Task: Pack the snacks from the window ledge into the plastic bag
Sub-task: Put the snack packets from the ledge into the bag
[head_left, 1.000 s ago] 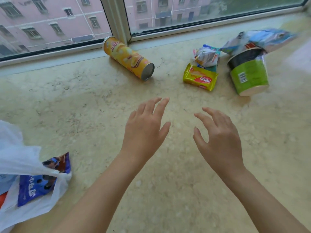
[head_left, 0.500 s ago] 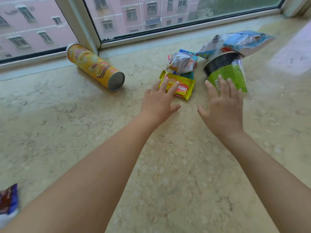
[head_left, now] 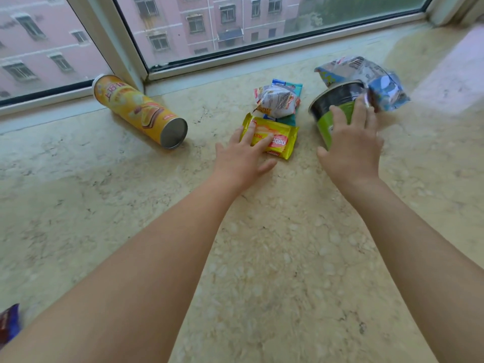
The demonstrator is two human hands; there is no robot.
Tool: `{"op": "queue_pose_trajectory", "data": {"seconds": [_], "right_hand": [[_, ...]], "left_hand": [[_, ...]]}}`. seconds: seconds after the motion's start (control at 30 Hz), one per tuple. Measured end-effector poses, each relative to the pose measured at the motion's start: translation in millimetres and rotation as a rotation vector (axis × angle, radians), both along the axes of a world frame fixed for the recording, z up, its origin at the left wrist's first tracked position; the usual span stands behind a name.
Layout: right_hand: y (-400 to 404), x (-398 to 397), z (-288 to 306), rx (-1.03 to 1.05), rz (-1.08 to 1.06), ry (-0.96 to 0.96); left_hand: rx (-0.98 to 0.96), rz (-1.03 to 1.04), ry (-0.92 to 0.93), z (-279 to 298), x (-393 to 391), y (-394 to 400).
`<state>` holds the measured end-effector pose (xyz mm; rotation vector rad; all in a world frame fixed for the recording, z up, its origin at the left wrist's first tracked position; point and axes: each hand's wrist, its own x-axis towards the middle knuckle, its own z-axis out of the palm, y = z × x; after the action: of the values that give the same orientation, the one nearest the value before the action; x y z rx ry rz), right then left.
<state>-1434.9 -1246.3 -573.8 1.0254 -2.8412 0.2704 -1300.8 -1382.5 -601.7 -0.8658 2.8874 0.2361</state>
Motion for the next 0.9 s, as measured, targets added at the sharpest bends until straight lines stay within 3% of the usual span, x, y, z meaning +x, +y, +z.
{"op": "queue_pose_trajectory", "data": {"seconds": [0.1, 0.27, 0.57, 0.9], "right_hand": [[0.3, -1.9, 3.2, -0.058, -0.002, 0.066], [-3.3, -5.8, 3.8, -0.067, -0.051, -0.028], [-1.5, -1.7, 11.2, 0.03, -0.066, -0.068], [6.8, 9.4, 11.0, 0.044, 0.0, -0.11]], "left_hand": [[-0.047, -0.014, -0.019, 4.2, 3.3, 0.8], [-0.183, -0.078, -0.015, 7.4, 11.7, -2.9], [-0.009, -0.005, 0.006, 8.3, -6.9, -5.4], [-0.141, -0.179, -0.107, 12.6, -27.0, -24.0]]}}
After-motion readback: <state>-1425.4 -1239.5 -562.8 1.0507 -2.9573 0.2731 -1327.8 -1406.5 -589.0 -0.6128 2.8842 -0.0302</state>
